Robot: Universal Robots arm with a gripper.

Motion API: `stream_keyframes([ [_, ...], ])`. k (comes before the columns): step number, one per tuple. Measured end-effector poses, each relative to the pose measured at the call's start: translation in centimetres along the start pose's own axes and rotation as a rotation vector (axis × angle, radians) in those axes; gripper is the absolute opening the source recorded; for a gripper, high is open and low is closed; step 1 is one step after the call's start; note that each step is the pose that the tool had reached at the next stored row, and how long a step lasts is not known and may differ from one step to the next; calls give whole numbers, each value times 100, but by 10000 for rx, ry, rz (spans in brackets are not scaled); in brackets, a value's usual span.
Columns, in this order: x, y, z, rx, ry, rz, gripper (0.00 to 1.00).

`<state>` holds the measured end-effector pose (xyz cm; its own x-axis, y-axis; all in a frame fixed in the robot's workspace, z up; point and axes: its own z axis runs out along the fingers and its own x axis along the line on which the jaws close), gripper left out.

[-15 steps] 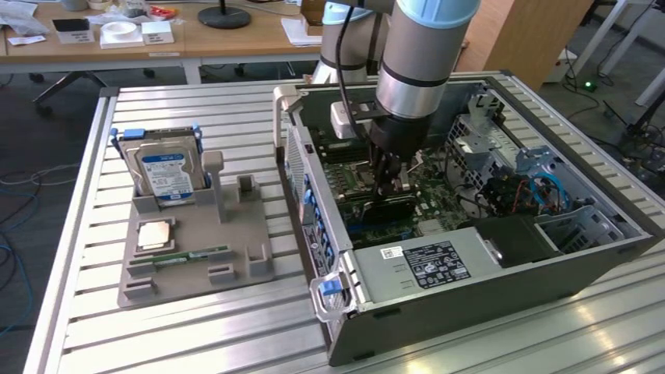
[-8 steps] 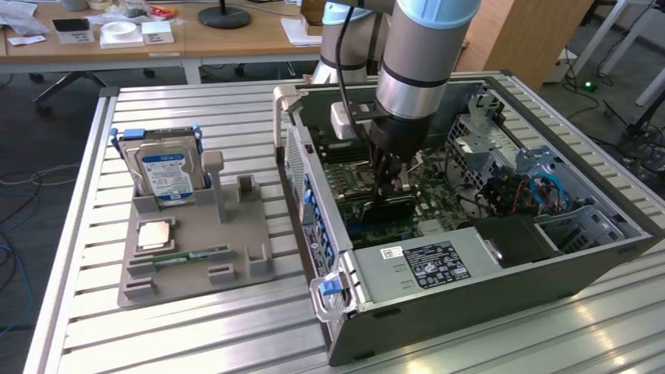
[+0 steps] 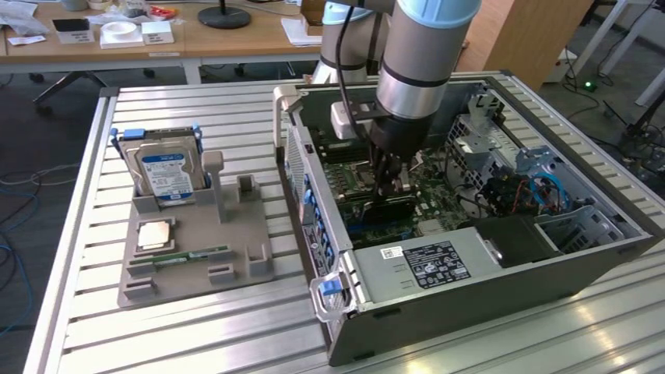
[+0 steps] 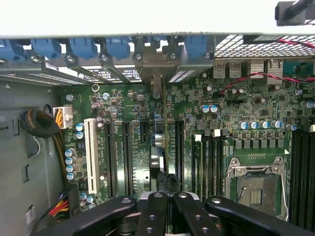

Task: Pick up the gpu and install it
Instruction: 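Press down on the gpu until it lock into place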

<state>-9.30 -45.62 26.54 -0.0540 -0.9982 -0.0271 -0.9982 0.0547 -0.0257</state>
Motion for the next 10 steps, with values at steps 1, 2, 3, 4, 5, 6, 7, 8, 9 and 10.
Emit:
stream_keyframes([
  [1, -1, 0, -5, 1, -2, 1, 11],
  [2, -1, -1, -12, 2, -4, 0, 11],
  [3, -1, -1, -16, 2, -4, 0, 11],
  [4, -1, -1, -15, 2, -5, 0, 11],
  [5, -1, -1, -15, 2, -4, 0, 11],
  [6, -2, -1, -15, 2, -5, 0, 11],
  [7, -4, 0, -16, 1, -2, 0, 11],
  [8, -16, 2, -17, 1, -2, 0, 11],
  [9, -28, 5, -16, 1, -2, 0, 11],
  [10, -33, 6, -16, 1, -2, 0, 11],
])
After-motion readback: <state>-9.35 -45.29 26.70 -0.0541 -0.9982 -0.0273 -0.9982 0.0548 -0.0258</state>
